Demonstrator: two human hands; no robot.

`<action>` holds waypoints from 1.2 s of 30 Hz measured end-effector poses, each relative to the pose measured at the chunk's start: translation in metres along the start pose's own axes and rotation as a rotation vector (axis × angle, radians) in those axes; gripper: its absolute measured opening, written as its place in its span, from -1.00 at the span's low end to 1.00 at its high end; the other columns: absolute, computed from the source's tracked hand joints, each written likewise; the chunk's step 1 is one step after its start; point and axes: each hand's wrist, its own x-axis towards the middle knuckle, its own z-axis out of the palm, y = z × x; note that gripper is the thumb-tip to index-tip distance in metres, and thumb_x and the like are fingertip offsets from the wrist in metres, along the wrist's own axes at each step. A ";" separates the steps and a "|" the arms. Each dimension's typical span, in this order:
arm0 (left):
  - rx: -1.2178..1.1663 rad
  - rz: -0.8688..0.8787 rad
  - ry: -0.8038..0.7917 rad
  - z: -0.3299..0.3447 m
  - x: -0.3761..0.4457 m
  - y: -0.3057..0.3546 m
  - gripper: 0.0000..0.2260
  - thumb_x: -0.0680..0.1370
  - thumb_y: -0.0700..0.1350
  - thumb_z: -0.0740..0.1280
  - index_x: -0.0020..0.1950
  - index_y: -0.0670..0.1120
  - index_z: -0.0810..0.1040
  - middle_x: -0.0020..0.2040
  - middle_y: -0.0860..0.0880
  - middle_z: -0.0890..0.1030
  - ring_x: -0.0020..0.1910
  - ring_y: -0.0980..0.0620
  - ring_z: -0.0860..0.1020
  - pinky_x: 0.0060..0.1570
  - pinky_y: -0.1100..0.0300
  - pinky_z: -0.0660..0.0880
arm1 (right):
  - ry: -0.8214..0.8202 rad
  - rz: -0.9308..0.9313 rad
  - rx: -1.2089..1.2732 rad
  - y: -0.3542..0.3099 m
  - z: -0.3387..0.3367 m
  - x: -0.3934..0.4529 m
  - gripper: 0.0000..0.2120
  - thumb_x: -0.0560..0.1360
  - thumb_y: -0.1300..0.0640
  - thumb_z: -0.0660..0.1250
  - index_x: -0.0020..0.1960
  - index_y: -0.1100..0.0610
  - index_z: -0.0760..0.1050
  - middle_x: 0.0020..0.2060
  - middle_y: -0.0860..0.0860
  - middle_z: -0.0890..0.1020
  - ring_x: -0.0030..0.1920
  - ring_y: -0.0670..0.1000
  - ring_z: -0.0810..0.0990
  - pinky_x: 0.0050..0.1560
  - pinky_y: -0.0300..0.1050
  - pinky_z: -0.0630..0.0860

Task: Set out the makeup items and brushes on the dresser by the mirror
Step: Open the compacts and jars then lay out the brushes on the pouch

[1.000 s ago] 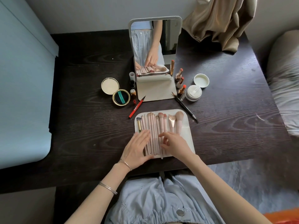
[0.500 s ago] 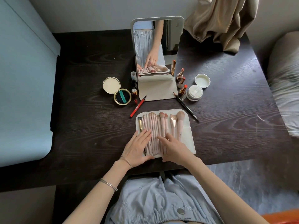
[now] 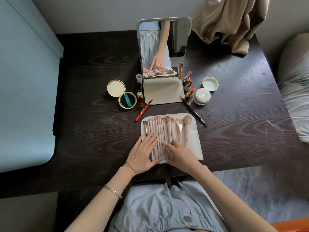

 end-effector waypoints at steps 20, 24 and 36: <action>-0.032 -0.025 0.029 0.001 -0.001 0.002 -0.25 0.36 0.24 0.39 0.42 -0.14 0.34 0.43 -0.08 0.37 0.46 0.01 0.23 0.44 0.02 0.02 | 0.093 0.342 -0.036 -0.020 -0.010 0.027 -0.83 0.58 0.16 0.14 0.10 0.15 0.45 -0.01 0.06 0.60 -0.08 0.12 0.60 -0.24 -0.11 0.40; -0.041 -0.040 0.035 0.001 -0.002 0.003 -0.25 0.35 0.24 0.39 0.41 -0.15 0.36 0.42 -0.09 0.38 0.45 0.01 0.24 0.46 0.06 -0.05 | 0.069 0.371 -0.033 -0.022 -0.015 0.032 -0.84 0.56 0.18 0.17 0.10 0.15 0.45 -0.02 0.06 0.60 -0.08 0.11 0.60 -0.25 -0.12 0.38; -0.059 -0.038 0.035 0.000 -0.001 0.005 -0.32 0.40 0.27 0.19 0.39 -0.13 0.39 0.39 -0.06 0.43 0.43 0.01 0.29 0.42 0.01 0.09 | 0.055 0.073 0.015 0.002 -0.006 -0.001 -0.56 0.48 0.02 0.34 0.35 0.01 0.38 0.10 0.01 0.43 -0.02 0.04 0.53 -0.14 -0.13 0.48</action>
